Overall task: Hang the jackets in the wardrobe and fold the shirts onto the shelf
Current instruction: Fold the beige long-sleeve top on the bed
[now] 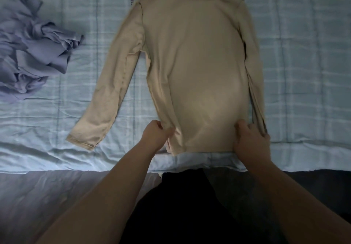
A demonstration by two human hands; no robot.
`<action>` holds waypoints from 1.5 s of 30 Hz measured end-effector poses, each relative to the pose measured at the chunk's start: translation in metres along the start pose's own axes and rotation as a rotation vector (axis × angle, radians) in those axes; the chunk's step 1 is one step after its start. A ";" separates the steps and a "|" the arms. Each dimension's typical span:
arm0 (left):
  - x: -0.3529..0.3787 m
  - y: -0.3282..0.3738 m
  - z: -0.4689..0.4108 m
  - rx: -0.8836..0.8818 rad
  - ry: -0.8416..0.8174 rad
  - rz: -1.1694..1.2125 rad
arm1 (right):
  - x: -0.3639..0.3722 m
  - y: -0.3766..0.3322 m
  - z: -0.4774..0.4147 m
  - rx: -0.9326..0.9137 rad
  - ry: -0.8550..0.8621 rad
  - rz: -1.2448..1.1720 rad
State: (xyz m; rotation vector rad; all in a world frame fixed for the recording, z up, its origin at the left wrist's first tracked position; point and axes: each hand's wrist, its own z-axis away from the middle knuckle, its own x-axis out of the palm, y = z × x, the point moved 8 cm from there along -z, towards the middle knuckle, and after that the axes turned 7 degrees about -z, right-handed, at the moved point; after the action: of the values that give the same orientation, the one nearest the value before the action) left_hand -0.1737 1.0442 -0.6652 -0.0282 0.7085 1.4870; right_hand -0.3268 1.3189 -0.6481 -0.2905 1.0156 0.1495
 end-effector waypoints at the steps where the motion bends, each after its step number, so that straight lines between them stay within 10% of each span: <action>1: -0.002 0.001 0.001 -0.001 0.015 0.005 | 0.000 0.000 0.001 -0.023 -0.003 -0.016; 8: -0.058 -0.027 0.015 0.025 0.383 -0.168 | -0.014 0.006 0.002 -0.173 0.085 0.076; 24: -0.062 -0.033 0.008 0.208 0.561 -0.545 | -0.021 -0.018 0.013 -0.195 0.196 0.174; 32: -0.104 0.012 -0.039 0.201 0.501 0.007 | -0.019 -0.100 -0.034 -0.371 0.119 -0.022; 45: -0.151 0.101 -0.140 0.088 0.414 0.177 | -0.012 -0.271 -0.141 -0.705 0.147 0.011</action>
State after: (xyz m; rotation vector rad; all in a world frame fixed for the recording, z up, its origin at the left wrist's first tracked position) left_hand -0.3118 0.8612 -0.6691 -0.2164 1.1331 1.6362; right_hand -0.3778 1.0179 -0.6617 -0.9467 1.0841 0.5044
